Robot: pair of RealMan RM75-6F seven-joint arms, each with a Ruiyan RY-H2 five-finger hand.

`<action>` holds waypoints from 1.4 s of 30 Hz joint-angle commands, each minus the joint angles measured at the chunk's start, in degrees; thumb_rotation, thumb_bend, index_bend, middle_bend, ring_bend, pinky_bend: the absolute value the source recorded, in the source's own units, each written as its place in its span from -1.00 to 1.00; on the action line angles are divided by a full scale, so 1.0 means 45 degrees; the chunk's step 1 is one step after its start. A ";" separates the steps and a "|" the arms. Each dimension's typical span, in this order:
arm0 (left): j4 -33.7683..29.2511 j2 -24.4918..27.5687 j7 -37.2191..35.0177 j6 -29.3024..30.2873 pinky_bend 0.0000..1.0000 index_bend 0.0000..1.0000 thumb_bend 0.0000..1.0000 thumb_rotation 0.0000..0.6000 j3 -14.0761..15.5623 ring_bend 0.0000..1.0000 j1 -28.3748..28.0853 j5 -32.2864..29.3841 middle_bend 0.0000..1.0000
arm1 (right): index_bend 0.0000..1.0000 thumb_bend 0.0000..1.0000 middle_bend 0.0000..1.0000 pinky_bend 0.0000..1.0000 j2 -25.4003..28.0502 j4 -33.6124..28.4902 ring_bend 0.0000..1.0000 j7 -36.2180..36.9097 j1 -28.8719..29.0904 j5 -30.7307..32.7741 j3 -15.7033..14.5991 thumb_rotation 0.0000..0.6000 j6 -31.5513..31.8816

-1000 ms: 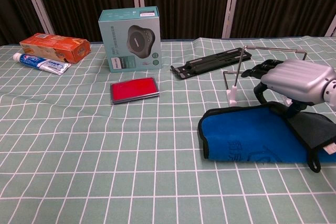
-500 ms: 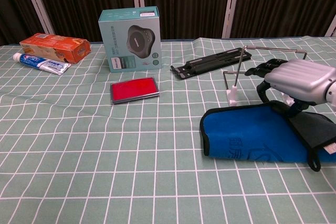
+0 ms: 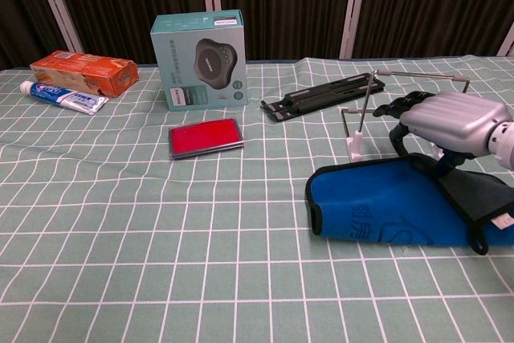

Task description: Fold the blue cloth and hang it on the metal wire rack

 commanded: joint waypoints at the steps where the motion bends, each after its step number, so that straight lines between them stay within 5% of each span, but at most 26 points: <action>1: 0.0004 -0.0010 0.0014 -0.0013 -1.00 -1.00 -1.00 1.00 -0.0001 -1.00 -0.0007 -0.0017 -1.00 | 0.16 -0.17 -0.93 -1.00 -0.0114 0.0159 -1.00 0.0049 0.0078 0.0156 0.0065 1.00 -0.0058; 39: 0.0015 -0.0006 0.0010 -0.0082 -1.00 -1.00 -1.00 1.00 0.0006 -1.00 -0.0048 -0.0127 -1.00 | 0.16 -0.18 -0.92 -1.00 -0.0560 0.0567 -1.00 -0.0395 0.0165 0.1449 -0.0062 1.00 0.0031; 42: 0.0022 0.0003 -0.0014 -0.0094 -1.00 -1.00 -1.00 1.00 0.0013 -1.00 -0.0053 -0.0113 -1.00 | -0.15 -0.48 -0.92 -1.00 -0.0508 0.0489 -1.00 -0.0455 0.0176 0.1452 -0.0137 1.00 -0.0015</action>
